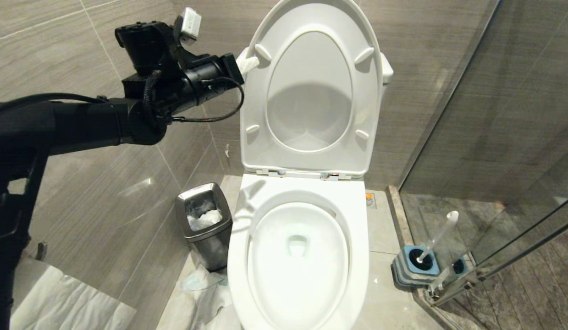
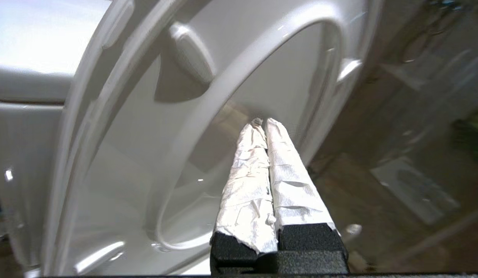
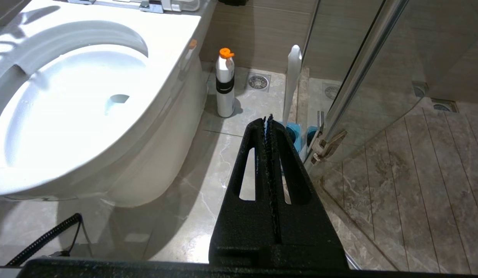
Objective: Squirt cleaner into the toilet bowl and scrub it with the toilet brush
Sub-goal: Pour in the cleaning agent
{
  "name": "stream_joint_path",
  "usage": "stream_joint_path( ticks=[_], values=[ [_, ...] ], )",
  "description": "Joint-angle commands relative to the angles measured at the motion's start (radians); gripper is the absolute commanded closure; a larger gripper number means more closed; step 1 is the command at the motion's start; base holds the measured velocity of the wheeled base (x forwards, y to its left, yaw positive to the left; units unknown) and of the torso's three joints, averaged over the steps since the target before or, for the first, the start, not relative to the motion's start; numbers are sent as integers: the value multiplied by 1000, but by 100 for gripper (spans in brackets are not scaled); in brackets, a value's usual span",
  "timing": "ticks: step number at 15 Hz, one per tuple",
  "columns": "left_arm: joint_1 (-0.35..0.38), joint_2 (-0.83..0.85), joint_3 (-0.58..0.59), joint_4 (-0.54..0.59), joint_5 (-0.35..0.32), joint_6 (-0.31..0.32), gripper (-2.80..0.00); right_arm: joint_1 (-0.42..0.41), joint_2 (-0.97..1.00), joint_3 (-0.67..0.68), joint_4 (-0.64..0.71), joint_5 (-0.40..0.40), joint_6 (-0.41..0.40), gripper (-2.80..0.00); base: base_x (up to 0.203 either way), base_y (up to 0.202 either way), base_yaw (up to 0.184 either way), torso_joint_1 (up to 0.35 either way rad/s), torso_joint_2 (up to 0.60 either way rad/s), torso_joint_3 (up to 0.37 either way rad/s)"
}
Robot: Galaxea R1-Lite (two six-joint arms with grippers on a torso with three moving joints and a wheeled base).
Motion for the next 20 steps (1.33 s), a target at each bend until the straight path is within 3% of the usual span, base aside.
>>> stream_joint_path(
  ticks=[1,5,12,17,20],
  values=[
    [-31,51,-7,-16,75,45,0,0,0,2,1,0,0,0,0,0,0,0,0,0],
    [-29,78,-7,-38,191,61,0,0,0,2,0,0,0,0,0,0,0,0,0,0],
    [-24,57,-7,-32,203,101,0,0,0,2,0,0,0,0,0,0,0,0,0,0],
    [-41,54,-7,-33,195,194,0,0,0,2,0,0,0,0,0,0,0,0,0,0],
    [-36,74,-7,-54,197,297,0,0,0,2,0,0,0,0,0,0,0,0,0,0]
  ],
)
